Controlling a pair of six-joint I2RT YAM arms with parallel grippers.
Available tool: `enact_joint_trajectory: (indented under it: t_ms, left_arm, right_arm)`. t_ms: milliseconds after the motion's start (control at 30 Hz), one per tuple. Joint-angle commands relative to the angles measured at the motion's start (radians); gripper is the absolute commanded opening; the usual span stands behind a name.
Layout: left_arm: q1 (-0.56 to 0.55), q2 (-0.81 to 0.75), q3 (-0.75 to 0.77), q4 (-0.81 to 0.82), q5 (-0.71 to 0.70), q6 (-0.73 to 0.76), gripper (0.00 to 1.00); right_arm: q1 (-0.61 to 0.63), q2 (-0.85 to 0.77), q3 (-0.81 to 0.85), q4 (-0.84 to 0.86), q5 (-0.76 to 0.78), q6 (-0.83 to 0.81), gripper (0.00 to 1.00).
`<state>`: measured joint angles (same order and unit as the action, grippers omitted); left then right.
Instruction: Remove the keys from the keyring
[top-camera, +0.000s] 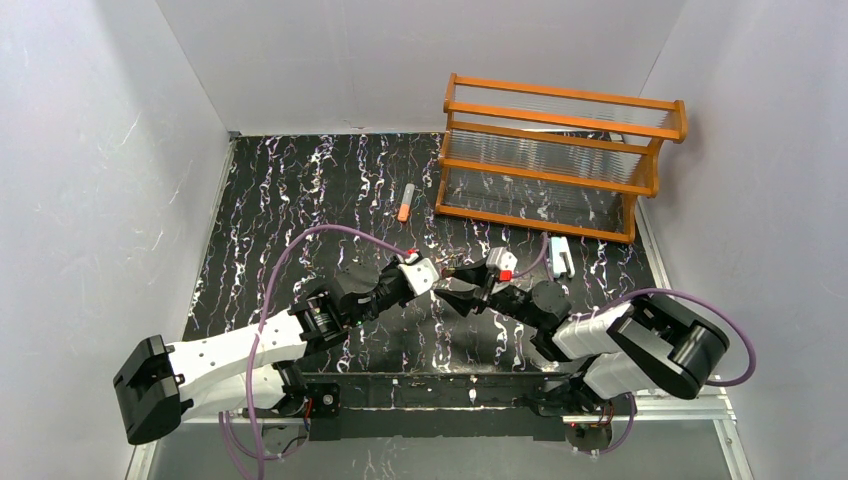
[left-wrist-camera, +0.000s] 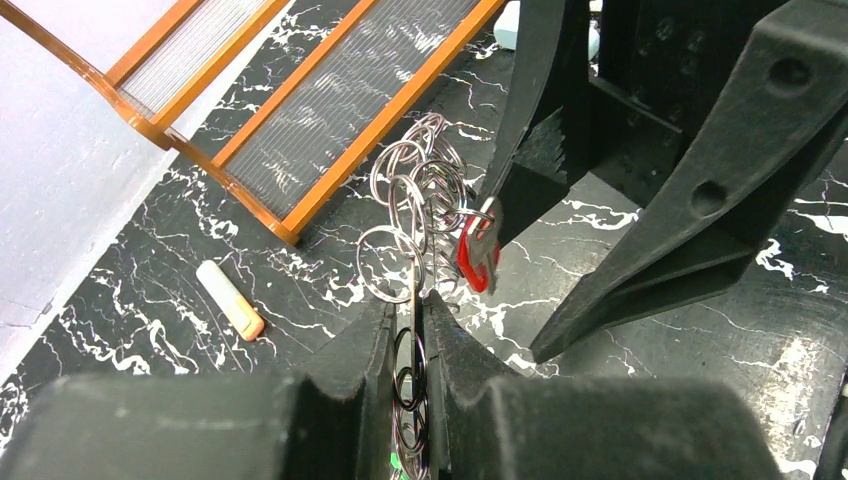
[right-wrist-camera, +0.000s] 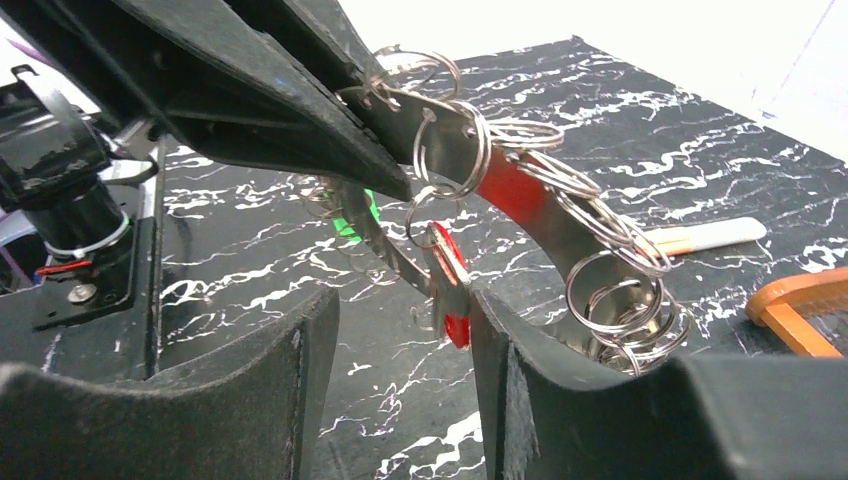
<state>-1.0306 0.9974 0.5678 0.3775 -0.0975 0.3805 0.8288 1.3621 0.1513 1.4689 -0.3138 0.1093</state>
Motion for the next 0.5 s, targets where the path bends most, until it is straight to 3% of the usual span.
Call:
enact_joint_trajectory:
  t_ms: [0, 467]
  left_arm:
    - [-0.007, -0.03, 0.051, 0.023, -0.02, -0.032, 0.0]
    - [-0.009, -0.04, 0.045, 0.023, -0.013, -0.063, 0.0]
  right_arm:
    - [0.026, 0.04, 0.042, 0.194, 0.097, -0.058, 0.59]
    - [0.033, 0.098, 0.059, 0.289, 0.06, -0.044, 0.52]
